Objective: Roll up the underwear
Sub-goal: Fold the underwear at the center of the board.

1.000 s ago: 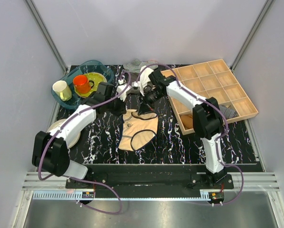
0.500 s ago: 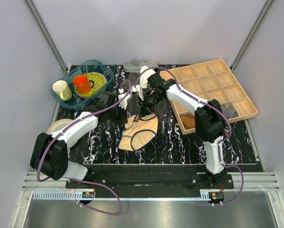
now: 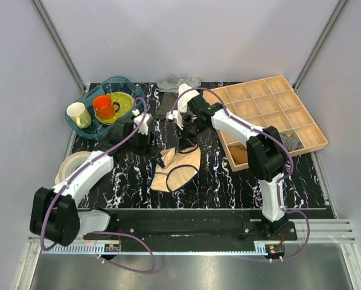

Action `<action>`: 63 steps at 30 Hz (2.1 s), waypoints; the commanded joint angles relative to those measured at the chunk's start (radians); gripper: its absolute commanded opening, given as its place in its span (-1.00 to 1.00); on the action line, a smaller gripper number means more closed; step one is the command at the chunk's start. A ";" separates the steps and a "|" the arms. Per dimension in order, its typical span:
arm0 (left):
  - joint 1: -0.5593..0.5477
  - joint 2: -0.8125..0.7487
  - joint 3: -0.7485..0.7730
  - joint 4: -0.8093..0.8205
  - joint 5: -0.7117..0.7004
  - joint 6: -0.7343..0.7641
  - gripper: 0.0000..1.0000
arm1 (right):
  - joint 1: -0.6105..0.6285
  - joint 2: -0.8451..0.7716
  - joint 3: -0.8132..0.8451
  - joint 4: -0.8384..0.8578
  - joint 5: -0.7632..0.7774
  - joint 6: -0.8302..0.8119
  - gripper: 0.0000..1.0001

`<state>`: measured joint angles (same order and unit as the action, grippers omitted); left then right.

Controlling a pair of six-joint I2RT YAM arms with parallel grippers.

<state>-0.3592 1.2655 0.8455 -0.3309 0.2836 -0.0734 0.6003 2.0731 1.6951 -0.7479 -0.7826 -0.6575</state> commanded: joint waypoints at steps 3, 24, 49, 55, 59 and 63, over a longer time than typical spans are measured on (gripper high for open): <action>0.077 -0.068 -0.074 0.122 0.100 -0.124 0.33 | 0.006 -0.022 0.008 0.027 0.003 0.004 -0.98; 0.080 0.093 -0.177 0.323 0.279 -0.376 -0.04 | 0.006 -0.008 0.026 0.024 -0.006 0.018 -0.97; 0.173 0.296 0.184 0.265 0.195 -0.275 -1.00 | -0.025 0.163 0.330 0.022 0.177 0.113 -0.94; 0.204 0.465 0.300 0.262 0.227 -0.256 -1.00 | -0.048 0.277 0.491 0.022 0.201 0.179 -0.89; 0.215 0.523 0.339 0.265 0.230 -0.249 -1.00 | -0.056 0.326 0.564 0.013 0.184 0.196 -0.89; 0.218 0.545 0.353 0.268 0.246 -0.240 -1.00 | -0.059 0.338 0.577 0.005 0.138 0.196 -0.89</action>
<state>-0.1482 1.8103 1.1450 -0.0956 0.5045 -0.3393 0.5438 2.4115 2.2162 -0.7380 -0.5961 -0.4835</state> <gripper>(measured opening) 0.005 0.055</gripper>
